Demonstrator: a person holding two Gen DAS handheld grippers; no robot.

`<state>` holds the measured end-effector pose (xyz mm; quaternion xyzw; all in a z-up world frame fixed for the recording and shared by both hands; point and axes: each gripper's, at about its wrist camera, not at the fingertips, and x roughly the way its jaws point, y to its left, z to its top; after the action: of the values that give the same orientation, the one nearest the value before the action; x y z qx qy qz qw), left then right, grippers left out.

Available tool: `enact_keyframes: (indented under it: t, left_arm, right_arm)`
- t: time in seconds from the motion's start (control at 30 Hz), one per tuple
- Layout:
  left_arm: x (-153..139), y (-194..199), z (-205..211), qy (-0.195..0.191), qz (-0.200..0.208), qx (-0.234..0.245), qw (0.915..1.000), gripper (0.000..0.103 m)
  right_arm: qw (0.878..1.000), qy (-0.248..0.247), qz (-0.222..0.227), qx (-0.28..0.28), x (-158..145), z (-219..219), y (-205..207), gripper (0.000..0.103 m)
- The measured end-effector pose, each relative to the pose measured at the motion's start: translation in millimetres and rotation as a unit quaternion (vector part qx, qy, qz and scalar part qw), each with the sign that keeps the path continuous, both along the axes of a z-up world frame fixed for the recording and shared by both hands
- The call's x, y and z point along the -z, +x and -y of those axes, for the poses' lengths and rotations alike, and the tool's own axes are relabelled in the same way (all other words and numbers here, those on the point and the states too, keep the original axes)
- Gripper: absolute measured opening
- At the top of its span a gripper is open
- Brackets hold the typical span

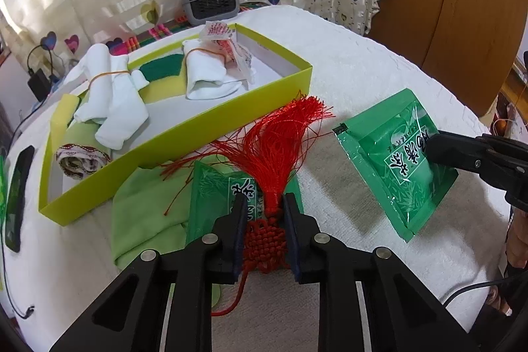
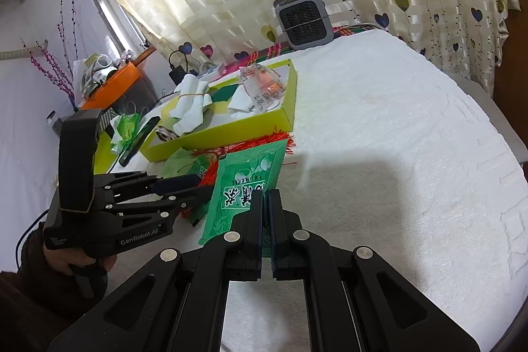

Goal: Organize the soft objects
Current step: 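Grasp the red tasseled knot lying on the green packet with the left tool, then lift the red tasseled knot off the table with the left tool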

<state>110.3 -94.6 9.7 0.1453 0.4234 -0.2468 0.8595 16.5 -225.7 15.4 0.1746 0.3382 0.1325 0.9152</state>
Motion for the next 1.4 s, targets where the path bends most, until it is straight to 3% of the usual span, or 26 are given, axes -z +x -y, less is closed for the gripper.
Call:
enact_keyframes:
  t: [0.13,0.73,1.4]
  left_arm:
    - [-1.1,0.3,-2.1,-0.009,0.000,-0.003,1.0000,0.015]
    - [-16.5,-4.3,-12.0,-0.047,0.015,-0.009,0.9987,0.014]
    - [-57.0,-10.1,-29.0,-0.091,0.059,-0.021,0.9939,0.013]
  right_arm:
    - [1.000,0.001,0.000,-0.001,-0.1,0.7,0.8,0.003]
    - [1.000,-0.001,0.002,-0.002,-2.9,-1.2,1.4,0.003]
    - [1.000,-0.005,0.021,0.001,-17.3,-2.3,-1.3,0.003]
